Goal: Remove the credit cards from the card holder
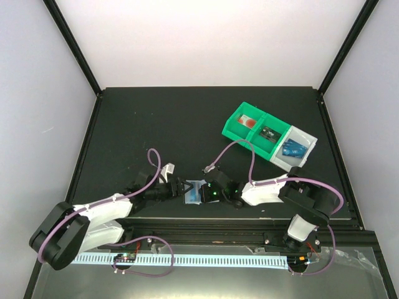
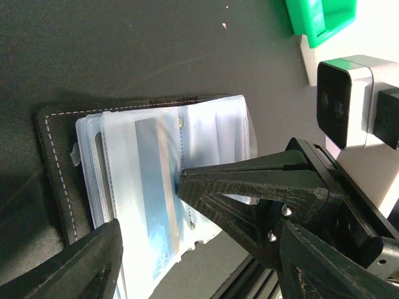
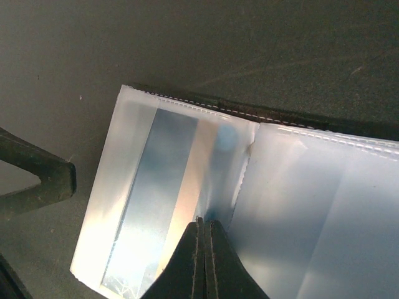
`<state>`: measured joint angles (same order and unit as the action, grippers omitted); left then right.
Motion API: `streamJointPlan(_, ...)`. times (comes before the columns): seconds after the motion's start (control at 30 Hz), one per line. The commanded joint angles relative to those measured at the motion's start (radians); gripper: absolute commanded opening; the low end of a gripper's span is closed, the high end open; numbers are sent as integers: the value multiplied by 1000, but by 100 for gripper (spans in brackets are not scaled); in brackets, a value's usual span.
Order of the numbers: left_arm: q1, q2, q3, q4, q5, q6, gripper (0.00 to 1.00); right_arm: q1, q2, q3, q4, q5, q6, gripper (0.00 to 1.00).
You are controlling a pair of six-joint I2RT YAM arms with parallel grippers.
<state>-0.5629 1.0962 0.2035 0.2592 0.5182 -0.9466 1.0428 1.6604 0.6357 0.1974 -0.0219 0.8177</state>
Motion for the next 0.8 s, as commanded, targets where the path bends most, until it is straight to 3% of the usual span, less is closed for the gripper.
streamJointPlan(0.0,3,43,9,79,29,-16,71,-4,45,-24,-22,8,9,1)
streamJointPlan(0.77,-7,140,10,202,85,-37,71,-11,50,-37,3,-3,10,1)
